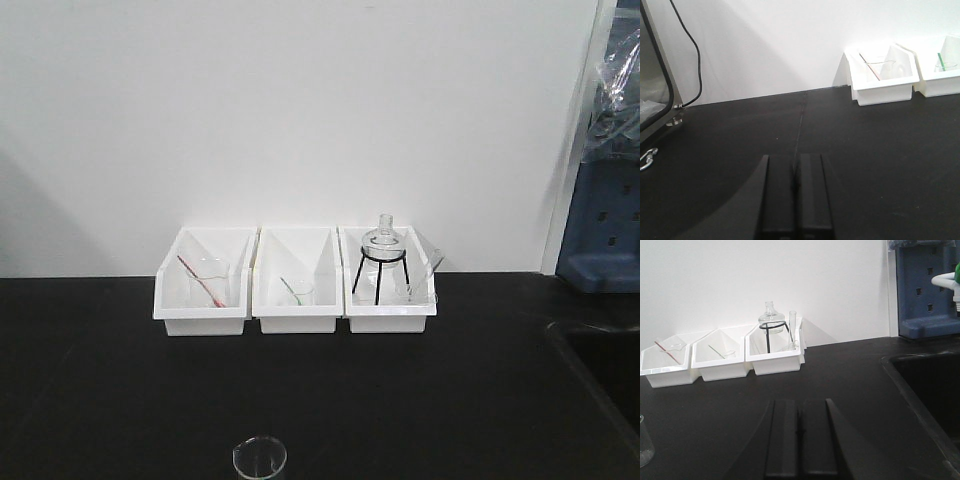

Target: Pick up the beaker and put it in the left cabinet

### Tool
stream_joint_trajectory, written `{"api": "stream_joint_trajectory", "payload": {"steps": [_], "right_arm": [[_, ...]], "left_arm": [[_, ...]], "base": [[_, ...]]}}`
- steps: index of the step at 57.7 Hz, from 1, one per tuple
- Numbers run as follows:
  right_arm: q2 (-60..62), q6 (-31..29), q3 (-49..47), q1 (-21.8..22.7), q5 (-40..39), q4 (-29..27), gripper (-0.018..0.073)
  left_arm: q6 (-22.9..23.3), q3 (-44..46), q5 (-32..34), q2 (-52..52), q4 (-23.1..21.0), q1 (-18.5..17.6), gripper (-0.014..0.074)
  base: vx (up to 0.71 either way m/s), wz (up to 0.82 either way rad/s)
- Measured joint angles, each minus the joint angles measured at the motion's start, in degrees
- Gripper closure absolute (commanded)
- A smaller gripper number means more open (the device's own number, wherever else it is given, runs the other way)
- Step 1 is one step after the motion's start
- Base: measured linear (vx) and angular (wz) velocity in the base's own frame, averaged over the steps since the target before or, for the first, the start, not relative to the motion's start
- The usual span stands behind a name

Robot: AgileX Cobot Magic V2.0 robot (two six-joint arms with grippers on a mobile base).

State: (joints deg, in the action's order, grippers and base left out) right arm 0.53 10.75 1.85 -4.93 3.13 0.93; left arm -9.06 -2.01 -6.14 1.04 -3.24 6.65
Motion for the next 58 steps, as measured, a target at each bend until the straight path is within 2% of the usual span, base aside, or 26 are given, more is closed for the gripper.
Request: {"api": "stream_joint_trajectory", "payload": {"steps": [58], "right_arm": [[0.00,-0.22,0.00,0.00,0.00,0.00,0.0564]], "left_arm": [[0.00,0.00,0.00,0.00,0.00,0.00,0.0603]], "base": [[0.00,0.00]]}}
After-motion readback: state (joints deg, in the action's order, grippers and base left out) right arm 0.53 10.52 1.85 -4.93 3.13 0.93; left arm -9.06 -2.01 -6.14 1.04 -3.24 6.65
